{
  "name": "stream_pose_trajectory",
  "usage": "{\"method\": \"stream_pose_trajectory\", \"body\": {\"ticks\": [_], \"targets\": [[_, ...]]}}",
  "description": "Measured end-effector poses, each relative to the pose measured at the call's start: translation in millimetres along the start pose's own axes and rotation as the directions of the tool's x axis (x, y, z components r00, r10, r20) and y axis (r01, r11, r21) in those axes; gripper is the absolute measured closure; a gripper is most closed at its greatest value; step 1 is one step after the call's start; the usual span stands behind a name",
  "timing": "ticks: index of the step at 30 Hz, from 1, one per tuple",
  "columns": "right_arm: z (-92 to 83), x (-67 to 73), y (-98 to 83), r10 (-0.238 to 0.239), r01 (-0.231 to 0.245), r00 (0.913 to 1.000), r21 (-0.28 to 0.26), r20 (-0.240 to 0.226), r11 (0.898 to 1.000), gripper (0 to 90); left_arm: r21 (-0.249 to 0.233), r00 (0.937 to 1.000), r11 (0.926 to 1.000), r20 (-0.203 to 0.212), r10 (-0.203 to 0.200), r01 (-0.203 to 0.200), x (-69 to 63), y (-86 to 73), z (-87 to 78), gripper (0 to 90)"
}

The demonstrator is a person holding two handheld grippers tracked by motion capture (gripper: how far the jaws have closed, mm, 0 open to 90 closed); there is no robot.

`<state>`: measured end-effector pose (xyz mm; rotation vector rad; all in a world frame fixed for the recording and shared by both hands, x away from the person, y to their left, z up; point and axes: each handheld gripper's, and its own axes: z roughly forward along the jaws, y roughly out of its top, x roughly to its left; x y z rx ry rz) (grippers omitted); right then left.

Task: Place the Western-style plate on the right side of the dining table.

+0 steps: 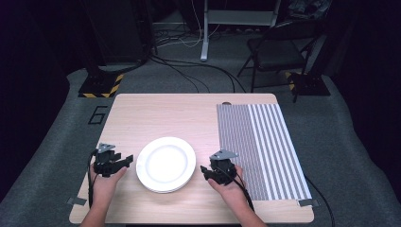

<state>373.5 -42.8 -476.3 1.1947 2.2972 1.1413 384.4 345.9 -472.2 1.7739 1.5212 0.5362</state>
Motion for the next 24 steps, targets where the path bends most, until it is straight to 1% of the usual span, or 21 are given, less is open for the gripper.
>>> {"method": "stream_pose_trajectory", "body": {"ticks": [2,3,5,6,7,9,11,12,13,14,15,16,18,20,21,22,23,24], "targets": [[2.2,-0.8,4.5,0.008,-0.008,0.9999,-0.007,-0.014,1.000,52.0,0.008,1.0000,1.0000,-0.007,0.004,-0.004,-1.9,2.2,-0.6,46.7],[3.4,-2.0,6.7,0.007,-0.008,0.9998,-0.008,-0.020,1.000,51.9,0.004,0.9998,1.0000,-0.018,0.002,-0.002,-2.4,2.7,-0.4,48.3],[5.0,-4.1,9.9,0.018,-0.019,0.9993,-0.019,-0.032,1.000,51.8,-0.002,0.9996,0.9998,-0.023,-0.018,0.018,-1.9,4.2,-1.1,50.4],[5.9,-5.5,11.1,0.021,-0.022,0.9993,-0.023,-0.031,0.999,51.9,-0.013,0.9994,0.9996,-0.022,-0.026,0.026,-2.0,4.8,-0.8,51.3],[6.9,-7.0,12.3,0.027,-0.028,0.9990,-0.026,-0.036,0.999,52.3,-0.014,0.9993,0.9994,-0.016,-0.033,0.033,-2.4,5.4,-0.9,51.5],[9.1,-9.9,14.6,0.030,-0.031,0.9988,-0.031,-0.039,0.999,54.0,-0.017,0.9991,0.9993,-0.026,-0.033,0.033,-3.1,5.9,-1.0,51.8],[11.5,-12.0,18.1,0.027,-0.028,0.9990,-0.027,-0.036,0.999,54.6,-0.025,0.9987,0.9986,-0.020,-0.047,0.047,-3.0,6.6,-1.0,51.9],[12.6,-13.3,20.5,0.032,-0.033,0.9987,-0.028,-0.038,0.999,54.6,-0.021,0.9976,0.9974,-0.005,-0.069,0.069,-2.9,7.5,-1.1,51.8],[14.2,-15.7,26.7,0.049,-0.051,0.9973,-0.036,-0.055,0.998,54.0,-0.027,0.9957,0.9954,0.010,-0.092,0.092,-2.2,8.7,-0.9,51.8],[14.2,-15.7,26.7,0.049,-0.051,0.9973,-0.036,-0.055,0.998,54.0,-0.030,0.9945,0.9942,0.017,-0.103,0.103,-1.7,10.3,-0.5,51.8],[14.8,-16.1,29.9,0.056,-0.058,0.9969,-0.041,-0.055,0.997,53.9,-0.027,0.9940,0.9938,0.021,-0.107,0.107,-1.9,12.4,-0.2,52.0],[15.7,-16.3,33.1,0.059,-0.062,0.9967,-0.046,-0.056,0.997,54.1,-0.035,0.9939,0.9935,0.022,-0.108,0.109,-2.0,14.5,-0.3,52.0],[17.8,-16.6,38.4,0.057,-0.061,0.9960,-0.051,-0.068,0.997,54.6,-0.051,0.9930,0.9924,0.043,-0.110,0.112,-3.7,17.7,-0.4,52.8],[18.7,-16.8,40.8,0.057,-0.062,0.9956,-0.063,-0.074,0.996,54.9,-0.063,0.9941,0.9935,0.058,-0.091,0.095,-7.5,19.3,0.3,53.9],[18.9,-17.1,40.9,0.063,-0.068,0.9949,-0.070,-0.080,0.995,55.2,-0.068,0.9933,0.9931,0.072,-0.091,0.096,-9.5,18.3,1.2,54.7],[19.3,-16.9,41.2,0.067,-0.073,0.9941,-0.072,-0.085,0.995,55.2,-0.065,0.9902,0.9922,0.098,-0.100,0.106,-11.5,16.6,2.3,54.7],[20.0,-16.5,41.9,0.061,-0.067,0.9941,-0.068,-0.090,0.995,55.2,-0.060,0.9873,0.9914,0.116,-0.109,0.116,-13.0,15.6,4.7,55.9],[20.3,-16.0,42.7,0.061,-0.067,0.9937,-0.066,-0.094,0.996,55.1,-0.050,0.9865,0.9920,0.123,-0.109,0.116,-14.5,15.7,7.3,56.4]]}}
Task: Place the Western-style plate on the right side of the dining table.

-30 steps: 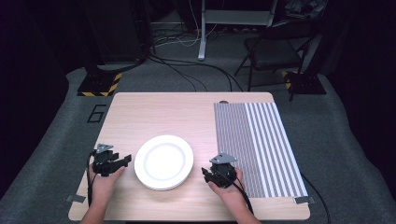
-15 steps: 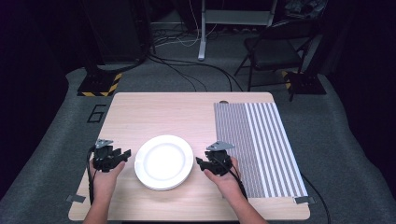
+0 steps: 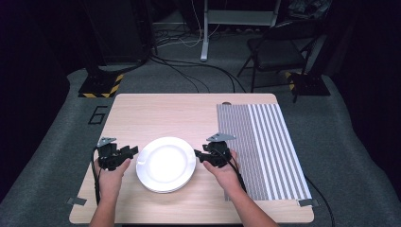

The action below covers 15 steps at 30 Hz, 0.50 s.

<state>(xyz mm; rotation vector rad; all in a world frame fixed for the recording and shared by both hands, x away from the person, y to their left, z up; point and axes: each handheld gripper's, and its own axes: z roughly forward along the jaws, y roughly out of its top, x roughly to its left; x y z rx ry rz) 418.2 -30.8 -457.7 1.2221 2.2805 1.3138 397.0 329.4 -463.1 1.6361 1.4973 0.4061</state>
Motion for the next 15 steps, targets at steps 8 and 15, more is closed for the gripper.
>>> {"method": "stream_pose_trajectory", "body": {"ticks": [8,15], "targets": [[-2.5,-11.4,-7.2,0.041,-0.040,0.9992,-0.030,0.006,0.999,54.1,0.020,0.9991,0.9998,0.042,0.007,-0.008,-9.3,-3.6,6.0,65.8],[-5.5,-18.7,-11.5,0.127,-0.129,0.9903,-0.043,-0.057,0.991,57.6,0.047,0.9958,0.9983,0.083,-0.039,0.035,-1.8,-10.7,3.9,74.5]]}}
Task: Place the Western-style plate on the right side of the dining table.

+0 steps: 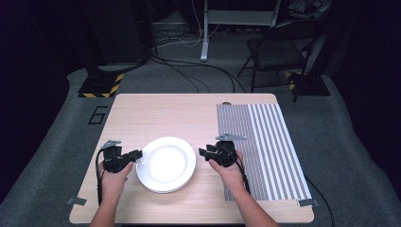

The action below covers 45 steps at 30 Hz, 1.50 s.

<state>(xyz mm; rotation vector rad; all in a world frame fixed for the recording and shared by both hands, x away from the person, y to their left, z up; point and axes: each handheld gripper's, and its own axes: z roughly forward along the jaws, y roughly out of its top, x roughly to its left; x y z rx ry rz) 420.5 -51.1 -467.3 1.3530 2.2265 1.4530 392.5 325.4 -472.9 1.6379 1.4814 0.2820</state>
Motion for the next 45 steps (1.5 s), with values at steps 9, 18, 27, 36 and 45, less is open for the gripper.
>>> {"method": "stream_pose_trajectory", "body": {"ticks": [9,18,27,36,45], "targets": [[12.3,6.9,-8.3,0.031,-0.028,0.9975,0.056,-0.064,0.998,58.6,0.028,0.9960,0.9959,0.022,-0.087,0.086,9.2,-4.9,-8.2,79.5],[23.4,10.5,-12.0,0.049,-0.039,0.9940,0.100,-0.098,0.994,55.8,0.064,0.9883,0.9878,0.047,-0.145,0.142,18.2,-12.4,-6.9,82.1],[30.6,3.8,-17.6,0.167,-0.146,0.9741,0.139,-0.152,0.979,50.6,0.066,0.9833,0.9836,0.060,-0.172,0.168,20.4,-14.9,-8.0,82.7],[33.8,2.1,-21.4,0.237,-0.212,0.9554,0.151,-0.176,0.966,53.2,0.055,0.9807,0.9820,0.066,-0.184,0.181,20.4,-15.7,-7.2,83.7],[27.9,2.6,-19.1,0.288,-0.267,0.9383,0.128,-0.191,0.955,52.6,0.049,0.9796,0.9810,0.064,-0.191,0.188,19.7,-16.3,-6.9,83.9]]}}
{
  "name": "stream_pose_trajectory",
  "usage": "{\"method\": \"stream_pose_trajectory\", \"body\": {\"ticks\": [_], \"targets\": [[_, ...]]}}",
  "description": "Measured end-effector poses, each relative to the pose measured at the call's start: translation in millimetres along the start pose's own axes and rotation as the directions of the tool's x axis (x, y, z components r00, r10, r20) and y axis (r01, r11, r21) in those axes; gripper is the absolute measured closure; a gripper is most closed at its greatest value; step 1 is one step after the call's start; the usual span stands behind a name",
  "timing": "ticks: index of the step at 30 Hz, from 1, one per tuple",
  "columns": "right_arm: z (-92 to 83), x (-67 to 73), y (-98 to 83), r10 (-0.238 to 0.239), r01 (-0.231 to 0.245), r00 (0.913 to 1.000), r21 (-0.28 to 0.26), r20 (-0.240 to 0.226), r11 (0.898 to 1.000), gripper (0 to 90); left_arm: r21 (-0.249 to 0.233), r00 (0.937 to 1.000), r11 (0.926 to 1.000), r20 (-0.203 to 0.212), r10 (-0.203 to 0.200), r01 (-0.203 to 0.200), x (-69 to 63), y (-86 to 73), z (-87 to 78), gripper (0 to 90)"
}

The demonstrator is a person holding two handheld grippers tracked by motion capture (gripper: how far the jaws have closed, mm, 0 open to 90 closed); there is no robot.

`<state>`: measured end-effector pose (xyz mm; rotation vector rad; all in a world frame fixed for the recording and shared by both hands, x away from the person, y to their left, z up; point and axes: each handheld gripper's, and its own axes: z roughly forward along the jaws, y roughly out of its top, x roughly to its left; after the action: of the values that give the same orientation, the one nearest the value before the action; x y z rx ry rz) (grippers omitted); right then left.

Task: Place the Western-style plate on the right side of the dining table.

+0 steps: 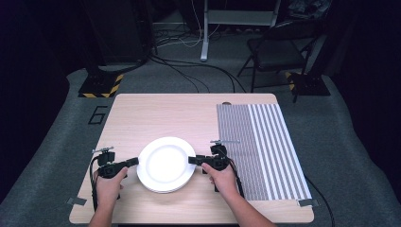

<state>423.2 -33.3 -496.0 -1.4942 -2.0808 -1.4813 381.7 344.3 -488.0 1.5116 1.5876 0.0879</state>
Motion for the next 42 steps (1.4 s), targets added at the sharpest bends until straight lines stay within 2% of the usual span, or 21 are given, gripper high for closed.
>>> {"method": "stream_pose_trajectory", "body": {"ticks": [3,4,5,9,12,19,22,25,27,28,29,30,31,32,34,38,40,42], "targets": [[-0.6,-1.5,0.1,0.024,-0.024,0.9997,-0.003,-0.009,1.000,54.1,0.002,1.0000,1.0000,0.003,0.000,0.000,0.8,0.2,-0.1,84.0],[-0.9,-2.4,0.1,0.043,-0.043,0.9989,-0.005,-0.017,0.999,54.2,0.000,1.0000,1.0000,0.003,0.000,0.000,0.8,0.1,0.2,84.1],[-2.0,-4.4,0.3,0.094,-0.093,0.9949,0.003,-0.038,0.996,54.7,0.000,1.0000,1.0000,0.003,-0.001,0.001,0.8,0.2,0.2,84.1],[-2.6,-7.7,0.2,0.124,-0.125,0.9907,-0.002,-0.055,0.992,56.5,-0.002,1.0000,1.0000,0.002,-0.008,0.008,0.5,-0.1,0.4,84.1],[-3.3,-8.2,0.4,0.152,-0.153,0.9860,-0.006,-0.068,0.988,56.6,-0.003,1.0000,1.0000,0.001,0.001,-0.001,1.5,-0.1,0.5,84.5],[-8.1,-9.9,3.2,0.194,-0.198,0.9748,-0.027,-0.110,0.980,58.1,-0.005,0.9999,1.0000,0.007,-0.008,0.008,3.2,-0.6,0.4,86.7],[-8.4,-11.6,3.5,0.199,-0.203,0.9734,-0.025,-0.114,0.979,58.2,-0.006,0.9999,0.9999,0.012,-0.009,0.009,3.9,-0.5,0.7,86.7],[-8.2,-13.3,2.9,0.223,-0.227,0.9665,-0.023,-0.128,0.974,58.3,-0.004,0.9998,0.9999,0.017,-0.010,0.010,4.5,-0.4,0.7,86.7],[-6.1,-14.9,1.7,0.221,-0.224,0.9671,-0.009,-0.126,0.974,58.5,-0.004,0.9991,0.9995,0.029,-0.030,0.030,3.6,-0.8,1.6,86.7],[-4.5,-15.5,0.9,0.234,-0.234,0.9633,0.015,-0.131,0.972,59.1,-0.002,0.9994,0.9999,0.031,-0.015,0.015,4.0,-0.7,2.2,86.9],[0.8,-15.6,-2.1,0.264,-0.260,0.9496,0.048,-0.169,0.965,59.8,-0.001,0.9993,0.9998,0.031,-0.022,0.022,2.4,-1.0,2.8,87.8],[0.8,-15.6,-2.1,0.264,-0.260,0.9496,0.048,-0.169,0.965,59.8,0.001,0.9995,0.9999,0.029,-0.011,0.011,2.0,-1.2,3.3,87.8],[1.5,-13.6,-2.9,0.270,-0.265,0.9482,0.051,-0.168,0.963,59.8,0.000,0.9994,0.9999,0.031,-0.017,0.017,0.6,-1.6,4.0,88.0],[2.2,-12.6,-3.0,0.254,-0.250,0.9537,0.042,-0.162,0.967,59.7,0.000,0.9995,0.9999,0.028,-0.014,0.014,-0.2,-1.8,4.3,88.0],[1.6,-12.0,-2.7,0.248,-0.245,0.9555,0.041,-0.160,0.969,59.9,0.001,0.9995,0.9999,0.030,-0.010,0.010,-0.6,-2.1,5.1,88.1],[-1.8,-13.6,-1.6,0.258,-0.256,0.9540,0.036,-0.152,0.966,66.3,0.006,0.9993,1.0000,0.038,-0.004,0.004,-2.4,-3.2,8.0,88.5],[-2.7,-14.6,-1.2,0.253,-0.251,0.9549,0.028,-0.156,0.967,68.5,0.008,0.9994,0.9999,0.030,0.015,-0.015,-3.7,-3.5,9.3,88.7],[-3.1,-14.6,-1.2,0.246,-0.244,0.9571,0.033,-0.153,0.969,72.7,0.008,0.9994,0.9999,0.034,0.008,-0.008,-3.8,-3.6,10.2,89.2]]}}
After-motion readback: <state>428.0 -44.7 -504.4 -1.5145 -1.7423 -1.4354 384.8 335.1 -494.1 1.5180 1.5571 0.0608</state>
